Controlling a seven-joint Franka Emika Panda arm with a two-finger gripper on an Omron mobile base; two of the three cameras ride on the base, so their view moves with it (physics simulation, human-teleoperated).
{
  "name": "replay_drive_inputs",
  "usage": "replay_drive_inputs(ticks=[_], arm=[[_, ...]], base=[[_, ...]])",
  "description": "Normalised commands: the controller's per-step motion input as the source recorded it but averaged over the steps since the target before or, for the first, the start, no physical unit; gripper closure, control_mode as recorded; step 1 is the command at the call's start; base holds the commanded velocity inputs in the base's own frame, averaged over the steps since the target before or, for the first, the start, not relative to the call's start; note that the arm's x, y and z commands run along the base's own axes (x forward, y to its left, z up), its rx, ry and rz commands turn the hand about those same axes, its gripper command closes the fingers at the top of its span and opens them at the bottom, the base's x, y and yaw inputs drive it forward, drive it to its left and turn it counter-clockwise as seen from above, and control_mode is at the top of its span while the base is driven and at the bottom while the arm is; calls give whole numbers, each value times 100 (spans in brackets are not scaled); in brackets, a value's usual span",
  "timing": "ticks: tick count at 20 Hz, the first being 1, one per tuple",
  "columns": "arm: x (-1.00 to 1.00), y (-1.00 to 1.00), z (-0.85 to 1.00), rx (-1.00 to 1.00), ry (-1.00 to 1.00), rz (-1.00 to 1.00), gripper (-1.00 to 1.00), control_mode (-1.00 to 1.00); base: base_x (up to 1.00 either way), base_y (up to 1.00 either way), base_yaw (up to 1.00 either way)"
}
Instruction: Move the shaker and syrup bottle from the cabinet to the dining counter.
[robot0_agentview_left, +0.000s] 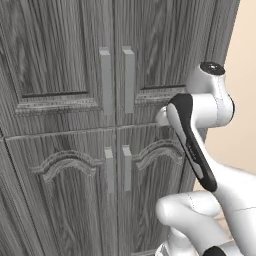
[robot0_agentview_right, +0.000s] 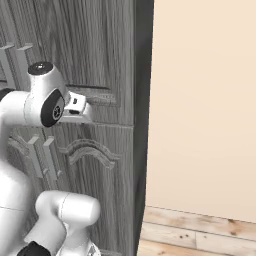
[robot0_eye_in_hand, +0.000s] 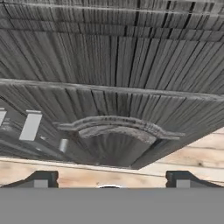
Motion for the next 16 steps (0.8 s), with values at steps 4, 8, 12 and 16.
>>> replay_drive_inputs(ticks=[4,8,12,16], arm=[[-58,42,11,-5,-30,0,-100,-100],[-40,37,12,-4,-30,-2,-100,-100],[-41,29,23,-3,-40,-3,-100,-100],[-30,38,33,-2,-42,-4,-100,-100]], base=[[0,0,0],[0,0,0],[0,0,0],[0,0,0]])
